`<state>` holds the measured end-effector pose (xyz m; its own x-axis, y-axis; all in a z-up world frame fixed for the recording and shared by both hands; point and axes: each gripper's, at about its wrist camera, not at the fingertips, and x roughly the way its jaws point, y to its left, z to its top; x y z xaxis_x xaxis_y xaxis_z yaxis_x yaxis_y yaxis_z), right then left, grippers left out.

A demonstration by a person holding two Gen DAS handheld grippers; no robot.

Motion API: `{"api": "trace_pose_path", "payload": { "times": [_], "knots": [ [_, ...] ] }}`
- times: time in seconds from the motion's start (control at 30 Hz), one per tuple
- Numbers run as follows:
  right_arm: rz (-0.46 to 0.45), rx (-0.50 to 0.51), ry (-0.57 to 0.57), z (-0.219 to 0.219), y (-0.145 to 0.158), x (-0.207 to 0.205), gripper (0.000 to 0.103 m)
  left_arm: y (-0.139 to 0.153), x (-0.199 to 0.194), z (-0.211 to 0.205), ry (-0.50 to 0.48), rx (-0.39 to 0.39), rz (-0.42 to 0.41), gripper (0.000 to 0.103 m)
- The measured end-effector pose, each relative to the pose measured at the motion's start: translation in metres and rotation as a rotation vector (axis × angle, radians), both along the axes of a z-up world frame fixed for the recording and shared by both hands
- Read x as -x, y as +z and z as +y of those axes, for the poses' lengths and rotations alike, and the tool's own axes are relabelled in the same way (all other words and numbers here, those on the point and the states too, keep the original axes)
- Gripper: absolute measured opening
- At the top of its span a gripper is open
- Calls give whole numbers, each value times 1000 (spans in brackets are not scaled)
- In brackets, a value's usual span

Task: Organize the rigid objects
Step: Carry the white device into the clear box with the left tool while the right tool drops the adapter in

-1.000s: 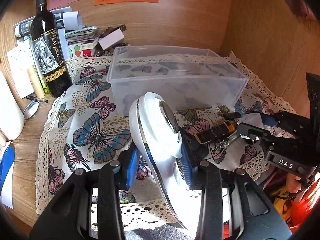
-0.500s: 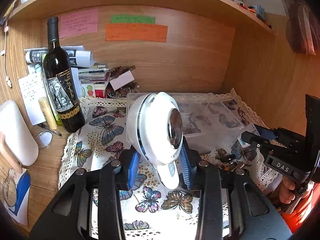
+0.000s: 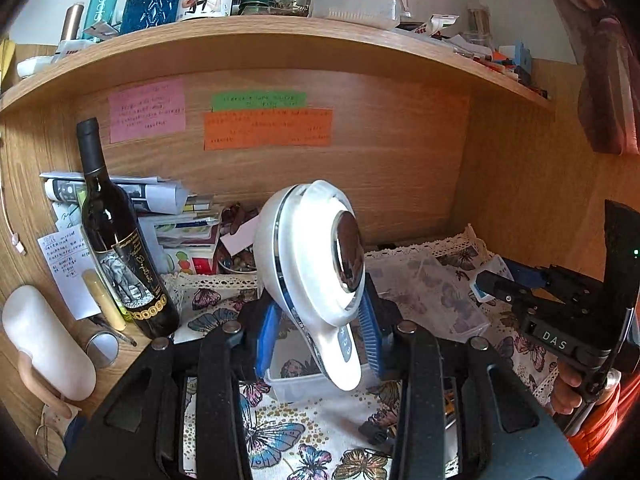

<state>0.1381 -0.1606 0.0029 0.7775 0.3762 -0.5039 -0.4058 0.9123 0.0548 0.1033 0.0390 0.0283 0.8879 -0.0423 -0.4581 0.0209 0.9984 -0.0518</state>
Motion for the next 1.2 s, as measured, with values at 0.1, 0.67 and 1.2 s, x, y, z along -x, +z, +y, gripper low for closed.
{"api": "trace_pose_path", "payload": {
  "times": [0.1,0.67,1.2],
  "knots": [
    [2,12,7,4,-1,-7,35,-2,-13,-2,-4,8,8,37],
    [159,113,53,39,-53,-53,35,-72,-92,-11,-94,140,232,37],
    [225,163,41,51,-74,-71,36,-103,-104,1,-11,118,302,37]
  ]
}}
